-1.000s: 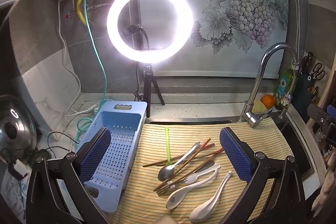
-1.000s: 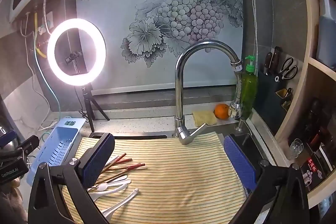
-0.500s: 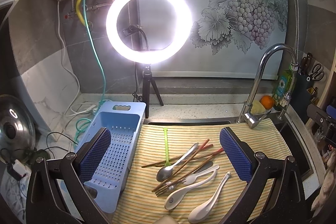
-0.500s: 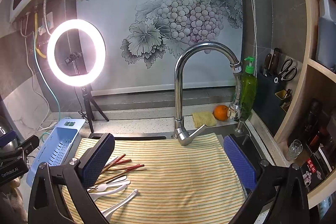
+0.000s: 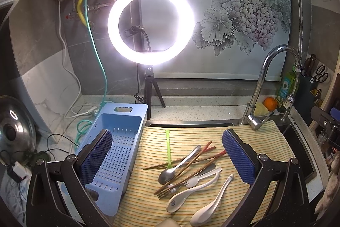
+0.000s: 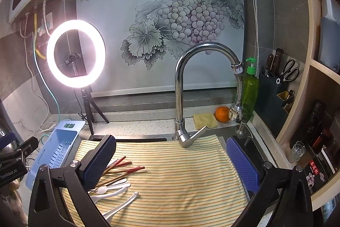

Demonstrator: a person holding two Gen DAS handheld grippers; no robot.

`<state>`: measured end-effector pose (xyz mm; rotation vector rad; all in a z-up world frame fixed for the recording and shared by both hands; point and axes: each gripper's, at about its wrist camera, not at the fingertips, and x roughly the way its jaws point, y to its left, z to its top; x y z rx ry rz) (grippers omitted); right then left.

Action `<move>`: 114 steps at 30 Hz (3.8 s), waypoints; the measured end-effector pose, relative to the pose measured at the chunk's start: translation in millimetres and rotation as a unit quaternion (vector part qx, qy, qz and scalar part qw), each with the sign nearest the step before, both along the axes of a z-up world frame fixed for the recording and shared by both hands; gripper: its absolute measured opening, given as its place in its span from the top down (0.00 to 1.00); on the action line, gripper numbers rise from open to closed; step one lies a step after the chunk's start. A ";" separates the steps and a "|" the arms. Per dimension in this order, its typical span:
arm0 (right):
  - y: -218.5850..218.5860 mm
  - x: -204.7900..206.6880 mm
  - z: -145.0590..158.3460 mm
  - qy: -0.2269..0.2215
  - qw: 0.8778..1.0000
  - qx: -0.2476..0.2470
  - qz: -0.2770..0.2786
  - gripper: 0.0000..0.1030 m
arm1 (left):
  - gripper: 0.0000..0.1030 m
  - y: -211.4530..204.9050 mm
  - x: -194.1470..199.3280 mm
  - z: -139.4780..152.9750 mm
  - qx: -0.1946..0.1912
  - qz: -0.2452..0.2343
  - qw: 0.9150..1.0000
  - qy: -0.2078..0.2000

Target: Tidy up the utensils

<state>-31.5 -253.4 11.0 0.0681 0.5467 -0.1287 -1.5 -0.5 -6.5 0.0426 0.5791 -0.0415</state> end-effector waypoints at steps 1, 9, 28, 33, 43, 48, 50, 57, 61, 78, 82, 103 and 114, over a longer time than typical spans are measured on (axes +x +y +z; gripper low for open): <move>0.7 0.3 -0.2 0.000 1.000 0.000 0.000 0.01 | 0.00 0.3 -0.3 -0.1 0.000 0.000 1.000 0.000; 0.4 0.0 -0.3 0.001 1.000 0.000 0.000 0.01 | 0.00 -0.3 -0.8 0.4 0.000 -0.001 1.000 -0.001; -0.7 -0.1 -0.6 0.003 1.000 0.000 -0.001 0.01 | 0.00 -0.5 -1.0 0.3 0.000 -0.002 1.000 -0.001; -1.8 -0.7 -1.2 0.004 1.000 0.001 -0.001 0.01 | 0.00 -1.5 -0.3 -0.4 0.001 -0.004 1.000 0.000; -1.8 1.8 -9.3 0.014 1.000 0.000 -0.001 0.01 | 0.00 -1.2 -0.8 -5.0 -0.002 -0.009 1.000 0.006; 1.1 3.7 -15.7 0.022 1.000 -0.006 0.006 0.01 | 0.00 -0.6 -2.2 -11.2 -0.002 -0.015 1.000 0.013; 1.2 5.2 -20.3 0.027 1.000 -0.003 0.012 0.01 | 0.00 2.4 -2.4 -15.7 -0.006 -0.021 1.000 0.020; 0.4 8.5 -43.4 0.036 0.997 0.028 0.058 0.01 | 0.02 14.9 -7.9 -38.6 -0.004 -0.023 0.999 0.045; 9.0 19.4 -62.3 0.077 0.993 0.027 0.085 0.01 | 0.07 18.6 -12.5 -54.3 -0.002 -0.030 0.997 0.064; 18.5 57.1 -164.7 0.261 0.935 0.191 0.145 0.23 | 0.25 12.2 -31.3 -120.0 -0.031 -0.108 0.982 0.153; 22.8 64.3 -192.9 0.304 0.916 0.220 0.145 0.38 | 0.25 -0.6 -36.7 -133.4 -0.018 -0.138 0.977 0.163; 55.9 74.3 -223.1 0.372 0.877 0.262 0.152 0.73 | 0.25 5.1 -32.8 -159.0 0.010 -0.140 0.974 0.179; 99.1 97.0 -209.9 0.373 0.874 0.221 0.221 0.76 | 0.25 1.7 -36.0 -160.3 -0.001 -0.149 0.972 0.180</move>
